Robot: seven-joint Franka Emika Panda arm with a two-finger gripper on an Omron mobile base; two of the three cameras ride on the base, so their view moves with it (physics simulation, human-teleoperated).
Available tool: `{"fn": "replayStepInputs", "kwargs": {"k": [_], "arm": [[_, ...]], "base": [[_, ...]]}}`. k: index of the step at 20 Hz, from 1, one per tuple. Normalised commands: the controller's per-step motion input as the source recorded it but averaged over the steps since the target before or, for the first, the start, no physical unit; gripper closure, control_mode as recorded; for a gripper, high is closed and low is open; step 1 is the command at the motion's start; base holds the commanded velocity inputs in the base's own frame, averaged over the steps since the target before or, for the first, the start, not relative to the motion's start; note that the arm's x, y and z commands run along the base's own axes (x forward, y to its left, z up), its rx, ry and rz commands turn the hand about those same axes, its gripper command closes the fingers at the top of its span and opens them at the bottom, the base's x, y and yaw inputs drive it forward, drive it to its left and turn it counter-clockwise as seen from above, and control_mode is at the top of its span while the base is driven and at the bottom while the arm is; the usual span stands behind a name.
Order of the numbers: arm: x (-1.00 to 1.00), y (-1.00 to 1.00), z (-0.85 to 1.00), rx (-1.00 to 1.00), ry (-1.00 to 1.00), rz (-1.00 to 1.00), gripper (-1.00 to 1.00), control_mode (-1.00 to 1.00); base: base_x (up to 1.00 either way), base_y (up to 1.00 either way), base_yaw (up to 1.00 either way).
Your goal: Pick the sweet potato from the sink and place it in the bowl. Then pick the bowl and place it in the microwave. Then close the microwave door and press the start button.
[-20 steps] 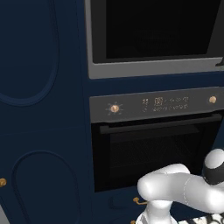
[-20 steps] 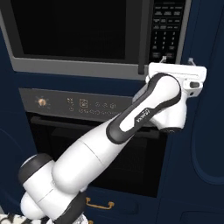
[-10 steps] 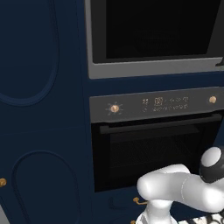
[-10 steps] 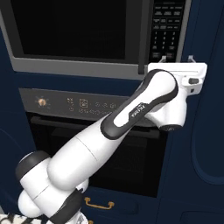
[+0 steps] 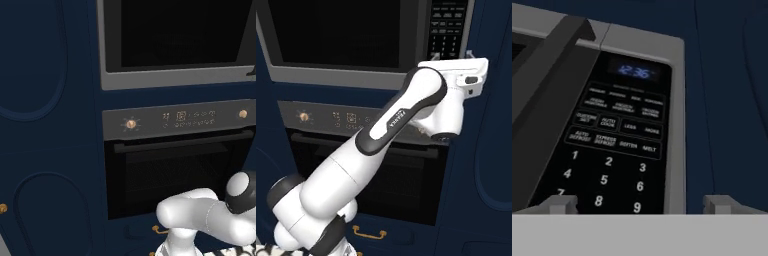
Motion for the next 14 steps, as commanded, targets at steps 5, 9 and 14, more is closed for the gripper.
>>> {"fn": "replayStepInputs", "kwargs": {"k": [5, 9, 14], "arm": [[-0.50, 0.04, -0.07, 0.00, 0.01, 0.00, -1.00, -1.00], [-0.16, 0.07, -0.21, -0.03, 0.00, 0.00, -1.00, -1.00], [0.13, 0.23, -0.22, -0.02, 0.08, 0.00, -1.00, -1.00]], "base": [[0.00, 0.00, 0.00], [0.00, 0.00, 0.00], [0.00, 0.00, 0.00]]}}
